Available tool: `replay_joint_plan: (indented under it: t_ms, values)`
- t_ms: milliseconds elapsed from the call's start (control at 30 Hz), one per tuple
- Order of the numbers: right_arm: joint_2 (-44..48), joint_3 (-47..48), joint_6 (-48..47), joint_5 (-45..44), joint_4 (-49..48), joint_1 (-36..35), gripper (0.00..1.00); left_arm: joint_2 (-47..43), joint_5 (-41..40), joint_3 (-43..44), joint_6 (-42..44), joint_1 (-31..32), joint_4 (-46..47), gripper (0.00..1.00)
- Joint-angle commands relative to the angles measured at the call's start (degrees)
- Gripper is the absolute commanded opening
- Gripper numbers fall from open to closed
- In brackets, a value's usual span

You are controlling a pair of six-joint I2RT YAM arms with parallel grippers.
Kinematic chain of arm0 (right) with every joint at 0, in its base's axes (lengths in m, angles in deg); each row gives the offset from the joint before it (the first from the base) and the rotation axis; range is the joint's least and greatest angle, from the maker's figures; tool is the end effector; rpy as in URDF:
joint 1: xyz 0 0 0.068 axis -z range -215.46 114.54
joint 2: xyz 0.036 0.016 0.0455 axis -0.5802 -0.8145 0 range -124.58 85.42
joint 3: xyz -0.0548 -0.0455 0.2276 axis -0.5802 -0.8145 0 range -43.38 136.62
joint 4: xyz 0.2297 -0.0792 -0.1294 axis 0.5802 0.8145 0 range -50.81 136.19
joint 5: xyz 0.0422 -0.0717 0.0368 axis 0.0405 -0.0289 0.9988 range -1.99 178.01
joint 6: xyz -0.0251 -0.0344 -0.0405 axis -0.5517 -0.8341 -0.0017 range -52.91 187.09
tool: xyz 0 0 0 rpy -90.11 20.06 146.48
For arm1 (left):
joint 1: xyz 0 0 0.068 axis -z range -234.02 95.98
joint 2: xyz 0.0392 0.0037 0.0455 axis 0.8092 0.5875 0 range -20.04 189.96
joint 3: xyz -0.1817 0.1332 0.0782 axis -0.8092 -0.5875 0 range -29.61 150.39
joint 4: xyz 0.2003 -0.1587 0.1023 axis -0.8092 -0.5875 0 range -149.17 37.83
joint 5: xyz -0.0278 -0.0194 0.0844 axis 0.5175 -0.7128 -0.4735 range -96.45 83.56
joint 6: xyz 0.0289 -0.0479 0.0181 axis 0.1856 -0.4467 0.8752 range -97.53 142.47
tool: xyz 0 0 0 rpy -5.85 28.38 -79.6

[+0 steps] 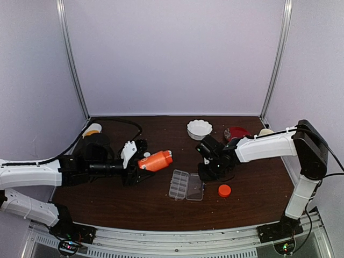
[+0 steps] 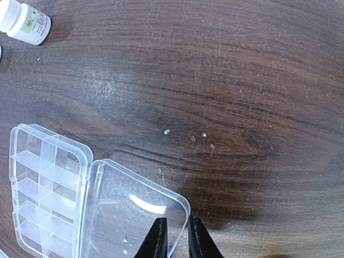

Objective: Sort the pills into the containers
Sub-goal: Adjust the pill container at the center of the board.

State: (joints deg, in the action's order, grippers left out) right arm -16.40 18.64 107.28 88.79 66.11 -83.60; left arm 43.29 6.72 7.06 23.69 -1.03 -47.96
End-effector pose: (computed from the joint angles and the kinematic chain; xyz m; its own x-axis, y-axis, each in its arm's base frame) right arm 0.2338 0.2617 0.1097 -0.9512 -0.0945 -0.2939 -0.1760 0.9482 0.2646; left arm 0.1628 -0.2320 0.2105 -0.2107 0.3137 -0.9258 0.9089 0.4115 -0.0674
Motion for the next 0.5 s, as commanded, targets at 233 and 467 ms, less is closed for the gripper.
replay_joint_plan:
  t_ms: [233,467]
  values:
    - [-1.98,-0.12,-0.20,0.43,-2.35,-0.29,0.15,3.29,2.34,1.78,0.14,0.09,3.32,0.00]
    - [-1.73,0.03,-0.40,0.64,-2.86,-0.29,0.08,5.67,3.90,2.71,-0.90,0.09,2.98,0.00]
